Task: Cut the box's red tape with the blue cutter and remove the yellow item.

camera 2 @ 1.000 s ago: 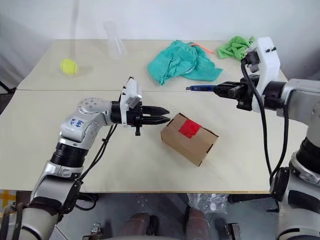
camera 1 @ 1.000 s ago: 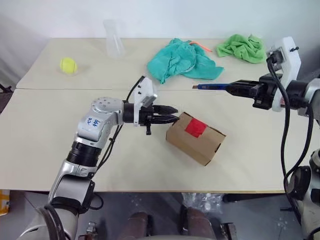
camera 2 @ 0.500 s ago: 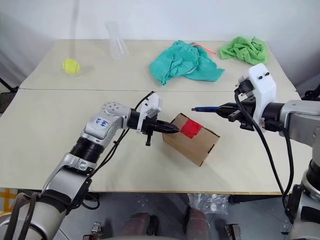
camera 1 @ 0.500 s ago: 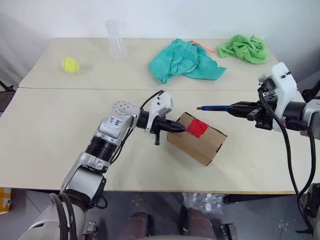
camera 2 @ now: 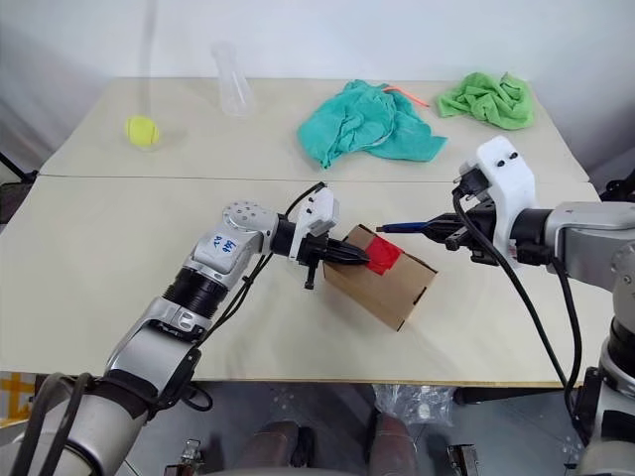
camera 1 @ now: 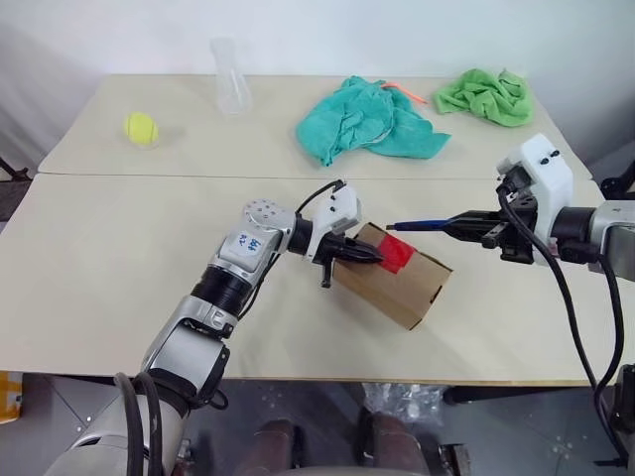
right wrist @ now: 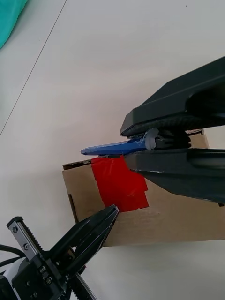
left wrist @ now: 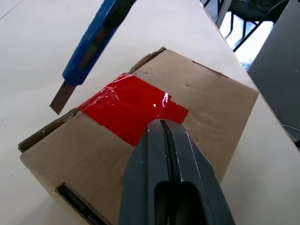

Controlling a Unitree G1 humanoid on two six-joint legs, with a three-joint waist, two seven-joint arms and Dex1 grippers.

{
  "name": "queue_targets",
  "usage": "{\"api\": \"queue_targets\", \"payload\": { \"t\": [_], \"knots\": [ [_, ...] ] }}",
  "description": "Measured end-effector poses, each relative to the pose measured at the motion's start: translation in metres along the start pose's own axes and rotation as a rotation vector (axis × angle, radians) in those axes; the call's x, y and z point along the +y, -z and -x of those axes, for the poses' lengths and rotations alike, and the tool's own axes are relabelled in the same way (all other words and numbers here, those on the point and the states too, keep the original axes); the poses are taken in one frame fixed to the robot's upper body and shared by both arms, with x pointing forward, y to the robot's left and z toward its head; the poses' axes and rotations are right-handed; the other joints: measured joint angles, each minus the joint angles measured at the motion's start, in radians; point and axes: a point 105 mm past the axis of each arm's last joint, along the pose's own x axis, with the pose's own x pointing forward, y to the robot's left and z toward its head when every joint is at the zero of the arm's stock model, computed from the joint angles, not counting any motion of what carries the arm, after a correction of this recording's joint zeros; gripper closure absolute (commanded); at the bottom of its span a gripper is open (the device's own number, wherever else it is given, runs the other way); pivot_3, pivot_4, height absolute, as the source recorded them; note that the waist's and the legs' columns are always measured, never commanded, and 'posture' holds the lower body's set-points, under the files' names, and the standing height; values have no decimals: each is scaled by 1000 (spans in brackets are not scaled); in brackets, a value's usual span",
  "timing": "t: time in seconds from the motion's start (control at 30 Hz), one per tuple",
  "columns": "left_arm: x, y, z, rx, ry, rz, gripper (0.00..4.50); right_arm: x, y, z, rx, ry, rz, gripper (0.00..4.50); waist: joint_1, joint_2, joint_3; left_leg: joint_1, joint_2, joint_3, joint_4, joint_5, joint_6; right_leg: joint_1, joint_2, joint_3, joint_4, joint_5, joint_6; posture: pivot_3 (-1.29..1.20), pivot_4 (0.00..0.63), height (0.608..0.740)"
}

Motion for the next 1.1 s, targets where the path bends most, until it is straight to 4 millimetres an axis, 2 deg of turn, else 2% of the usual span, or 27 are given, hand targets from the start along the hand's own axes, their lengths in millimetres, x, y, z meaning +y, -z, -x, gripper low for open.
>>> {"api": "queue_targets", "payload": {
  "t": [0.23,0.4,1.1],
  "knots": [
    [-1,1,0,6,10,-5,4500,0,0,1,0,1,4,4363,1,0,0,0,0,0,0,0,0,0,0,0,0,0,0,0,150,740],
    [-2,1,-3,8,15,-6,4500,2,-16,5,-44,4,39,4363,0,0,0,0,0,0,0,0,0,0,0,0,0,0,0,0,150,740],
    [-2,2,-5,9,16,-22,4500,4,-4,-5,2,-25,21,4363,1,0,0,0,0,0,0,0,0,0,0,0,0,0,0,0,150,740]
  ]
}}
